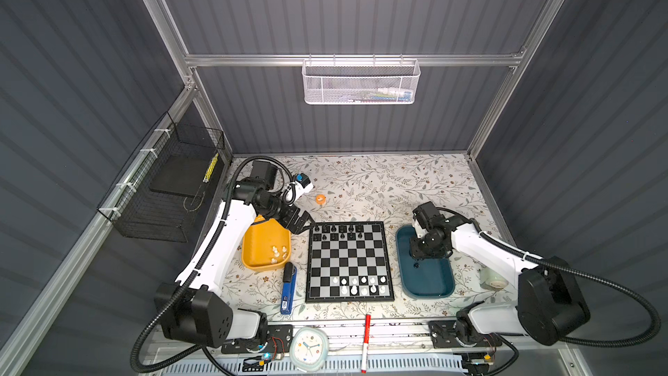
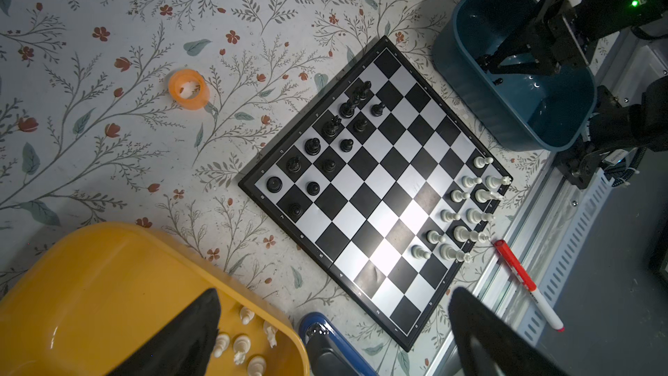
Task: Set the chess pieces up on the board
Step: 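Lower the right gripper into the teal tray onto a black chess piece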
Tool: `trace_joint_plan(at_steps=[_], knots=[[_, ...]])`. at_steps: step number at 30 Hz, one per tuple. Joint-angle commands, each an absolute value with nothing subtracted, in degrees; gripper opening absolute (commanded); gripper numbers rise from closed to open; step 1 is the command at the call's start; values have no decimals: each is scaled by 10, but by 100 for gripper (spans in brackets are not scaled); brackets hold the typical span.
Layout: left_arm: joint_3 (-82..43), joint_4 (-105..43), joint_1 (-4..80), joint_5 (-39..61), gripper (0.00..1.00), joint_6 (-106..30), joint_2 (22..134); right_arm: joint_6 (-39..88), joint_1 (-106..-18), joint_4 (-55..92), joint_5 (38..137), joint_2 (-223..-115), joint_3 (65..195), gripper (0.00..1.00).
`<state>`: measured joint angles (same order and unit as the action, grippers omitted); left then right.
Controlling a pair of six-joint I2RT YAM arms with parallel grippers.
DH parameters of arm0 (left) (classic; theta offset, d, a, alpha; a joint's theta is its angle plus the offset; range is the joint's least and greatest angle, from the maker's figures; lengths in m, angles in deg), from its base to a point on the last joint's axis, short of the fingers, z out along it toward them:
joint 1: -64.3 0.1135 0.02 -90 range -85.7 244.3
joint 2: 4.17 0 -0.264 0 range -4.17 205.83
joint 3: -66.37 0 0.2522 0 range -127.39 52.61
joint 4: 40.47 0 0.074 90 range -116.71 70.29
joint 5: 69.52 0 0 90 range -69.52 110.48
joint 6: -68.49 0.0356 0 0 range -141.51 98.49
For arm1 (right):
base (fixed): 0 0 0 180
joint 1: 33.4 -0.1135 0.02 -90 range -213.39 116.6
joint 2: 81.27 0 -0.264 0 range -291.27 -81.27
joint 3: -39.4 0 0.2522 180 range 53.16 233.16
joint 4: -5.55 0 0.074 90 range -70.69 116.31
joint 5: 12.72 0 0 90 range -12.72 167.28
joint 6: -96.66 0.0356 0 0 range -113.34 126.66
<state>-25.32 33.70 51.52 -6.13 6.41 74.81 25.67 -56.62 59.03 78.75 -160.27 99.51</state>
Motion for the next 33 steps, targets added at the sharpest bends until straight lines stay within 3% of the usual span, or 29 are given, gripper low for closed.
trace_joint_plan(at_steps=[1,33], knots=[[-249,349,516,-59,100,68,732,245,-572,594,770,-1612,1018,44],[-239,348,517,-56,100,59,717,229,-586,585,738,-1671,1040,36]])
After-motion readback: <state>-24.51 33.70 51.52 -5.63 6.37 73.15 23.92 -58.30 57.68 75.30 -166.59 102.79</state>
